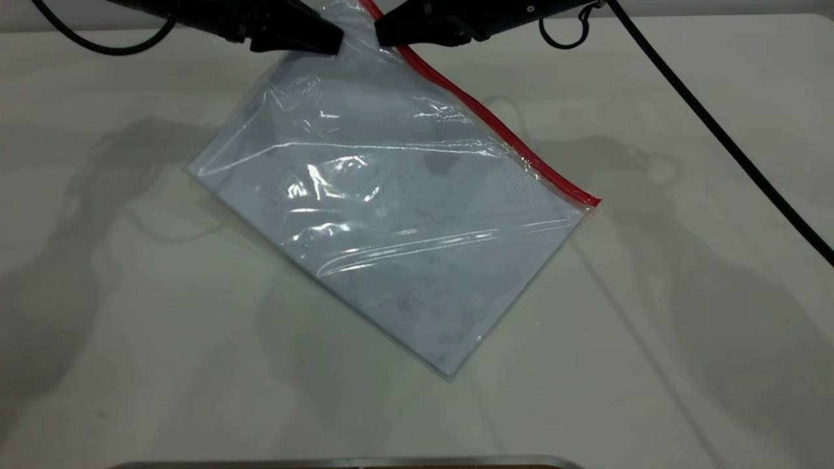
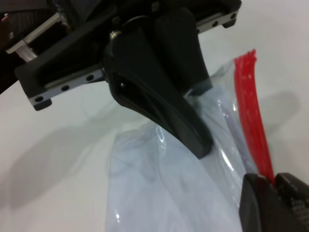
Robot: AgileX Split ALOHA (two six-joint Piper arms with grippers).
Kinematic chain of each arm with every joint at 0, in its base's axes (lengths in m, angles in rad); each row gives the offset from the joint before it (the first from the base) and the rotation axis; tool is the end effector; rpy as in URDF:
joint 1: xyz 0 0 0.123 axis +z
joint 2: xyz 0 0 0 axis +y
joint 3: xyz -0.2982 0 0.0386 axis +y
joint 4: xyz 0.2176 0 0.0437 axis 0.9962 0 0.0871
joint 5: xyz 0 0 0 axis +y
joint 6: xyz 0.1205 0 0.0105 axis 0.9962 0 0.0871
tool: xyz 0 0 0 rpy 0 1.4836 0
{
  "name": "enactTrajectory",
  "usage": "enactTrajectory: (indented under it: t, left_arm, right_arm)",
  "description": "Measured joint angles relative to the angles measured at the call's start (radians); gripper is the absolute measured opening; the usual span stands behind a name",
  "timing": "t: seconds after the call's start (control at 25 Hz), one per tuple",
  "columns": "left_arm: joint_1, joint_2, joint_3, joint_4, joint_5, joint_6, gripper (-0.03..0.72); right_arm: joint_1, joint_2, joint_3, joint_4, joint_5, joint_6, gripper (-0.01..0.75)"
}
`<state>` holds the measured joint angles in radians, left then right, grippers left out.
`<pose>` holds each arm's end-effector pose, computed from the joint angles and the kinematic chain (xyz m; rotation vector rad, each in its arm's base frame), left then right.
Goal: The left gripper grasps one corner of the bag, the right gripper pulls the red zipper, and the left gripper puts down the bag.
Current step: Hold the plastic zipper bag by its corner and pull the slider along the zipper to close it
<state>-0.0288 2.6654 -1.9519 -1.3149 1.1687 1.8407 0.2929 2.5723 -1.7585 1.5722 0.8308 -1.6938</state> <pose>0.4943 -0.1220 0.0655 1.1687 1.8242 -1.0238 0.4665 0.2340 0.0690 -0.8670 2.0344 1.0370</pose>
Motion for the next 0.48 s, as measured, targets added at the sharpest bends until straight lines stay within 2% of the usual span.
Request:
enactTrajectory:
  t: [0.28,0.48]
  left_arm:
    - [0.01,0.006,0.001,-0.076,0.0,0.027,0.053]
    - [0.013,0.008,0.004,-0.108,0.0,0.041,0.053]
  right_arm:
    - [-0.005,-0.002,0.0,0.001,-0.026,-0.001,0.03]
    - [-0.009,0.008,-0.01,-0.078,-0.029,0.027,0.032]
